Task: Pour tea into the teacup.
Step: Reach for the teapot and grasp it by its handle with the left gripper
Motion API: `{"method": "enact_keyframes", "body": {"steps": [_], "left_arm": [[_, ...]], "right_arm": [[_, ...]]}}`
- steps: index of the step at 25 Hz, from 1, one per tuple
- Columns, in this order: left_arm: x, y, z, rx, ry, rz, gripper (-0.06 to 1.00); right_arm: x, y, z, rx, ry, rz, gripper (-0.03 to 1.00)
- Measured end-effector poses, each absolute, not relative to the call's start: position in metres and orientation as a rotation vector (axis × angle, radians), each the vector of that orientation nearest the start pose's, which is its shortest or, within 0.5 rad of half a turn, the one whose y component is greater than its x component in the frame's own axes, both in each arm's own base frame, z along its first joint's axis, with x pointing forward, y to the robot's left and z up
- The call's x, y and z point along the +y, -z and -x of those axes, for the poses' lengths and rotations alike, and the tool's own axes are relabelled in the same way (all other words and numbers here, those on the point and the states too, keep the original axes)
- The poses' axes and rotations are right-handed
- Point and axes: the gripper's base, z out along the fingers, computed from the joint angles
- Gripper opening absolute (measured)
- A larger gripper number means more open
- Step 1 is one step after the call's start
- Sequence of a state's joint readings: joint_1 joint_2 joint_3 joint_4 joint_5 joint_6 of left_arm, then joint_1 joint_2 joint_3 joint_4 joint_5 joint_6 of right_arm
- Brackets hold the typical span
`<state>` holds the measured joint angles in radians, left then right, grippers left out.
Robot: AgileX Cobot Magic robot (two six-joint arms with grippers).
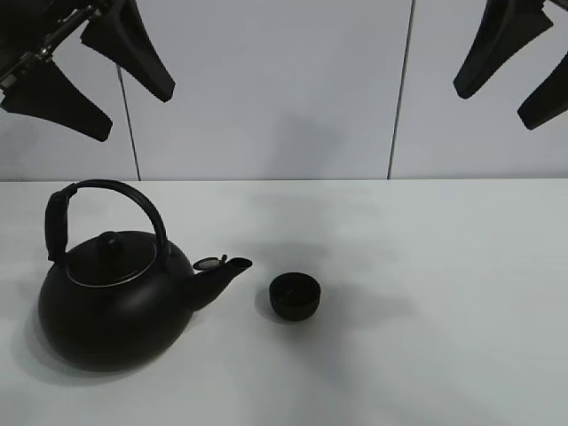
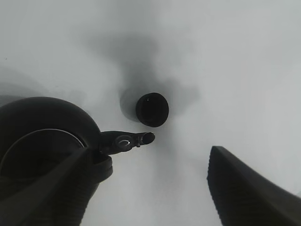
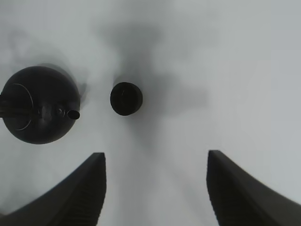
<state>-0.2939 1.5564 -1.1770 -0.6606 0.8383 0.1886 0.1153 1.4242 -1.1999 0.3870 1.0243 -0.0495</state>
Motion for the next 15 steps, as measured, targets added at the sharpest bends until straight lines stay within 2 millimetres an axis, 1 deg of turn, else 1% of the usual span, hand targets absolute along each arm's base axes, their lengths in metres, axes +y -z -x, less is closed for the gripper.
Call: {"method": "enact_keyframes", "body": {"steps": [15], "left_arm": [[-0.1336,-0.2860,-0.2979,2.624,0.823,-0.186,0.50]], "right_arm": [[0.0621,-0.3181,-0.2809,2.690,-0.528,0.037,0.43]]}}
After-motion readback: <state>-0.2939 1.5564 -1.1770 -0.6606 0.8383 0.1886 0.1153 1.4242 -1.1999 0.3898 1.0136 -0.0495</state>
